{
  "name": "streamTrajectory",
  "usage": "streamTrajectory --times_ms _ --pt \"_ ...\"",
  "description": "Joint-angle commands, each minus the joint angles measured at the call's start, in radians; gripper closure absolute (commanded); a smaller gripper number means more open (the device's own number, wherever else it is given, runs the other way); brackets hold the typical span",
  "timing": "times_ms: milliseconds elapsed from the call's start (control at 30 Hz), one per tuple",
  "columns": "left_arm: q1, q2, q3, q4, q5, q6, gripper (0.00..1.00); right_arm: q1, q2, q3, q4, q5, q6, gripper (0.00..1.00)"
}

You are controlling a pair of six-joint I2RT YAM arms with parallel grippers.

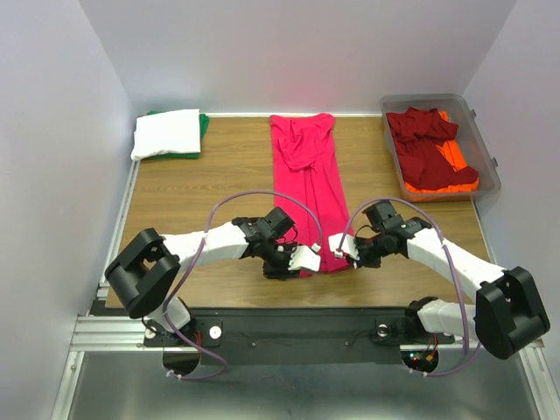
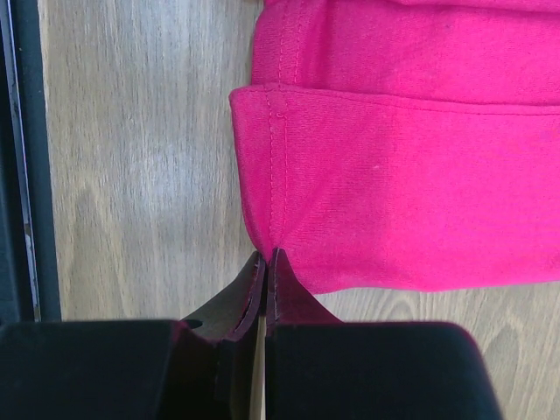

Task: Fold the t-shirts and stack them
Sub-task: Fold the tshirt

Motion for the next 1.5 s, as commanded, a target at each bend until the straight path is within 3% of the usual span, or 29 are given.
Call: streamTrajectory --times_ms 0,267,367,400,500,800,1133,1467 --pt "-0.013 0.037 -0.02 0.021 -0.011 0.005 0.5 0.011 0.003 -0.007 0.003 -0.015 0.007 0.99" --pt "-0.013 0.106 -0.046 0.008 -0.068 0.029 0.51 0.01 0.014 -0.014 0.011 0.002 0.007 0.99" --pt "-0.013 0.112 -0.051 -0.01 -0.074 0.048 0.68 0.01 0.007 -0.017 0.011 0.004 0.01 0.99" --pt "-0.013 0.1 -0.054 -0.018 -0.071 0.057 0.81 0.011 0.004 -0.015 0.013 0.001 0.017 0.99" --pt "-0.012 0.058 -0.034 -0.062 -0.055 0.072 1.0 0.011 -0.012 0.028 0.003 -0.037 0.103 0.99" --pt "0.169 0.085 0.239 -0.271 0.118 0.09 1.0 -0.012 0.072 0.186 -0.003 0.022 0.14 0.99" --pt "0.335 0.276 0.549 -0.371 0.11 0.158 1.0 -0.148 0.365 0.482 0.014 -0.01 0.036 0.99" --pt "0.448 0.536 0.915 -0.47 0.09 0.21 1.0 -0.207 0.661 0.807 0.009 -0.047 -0.027 0.99"
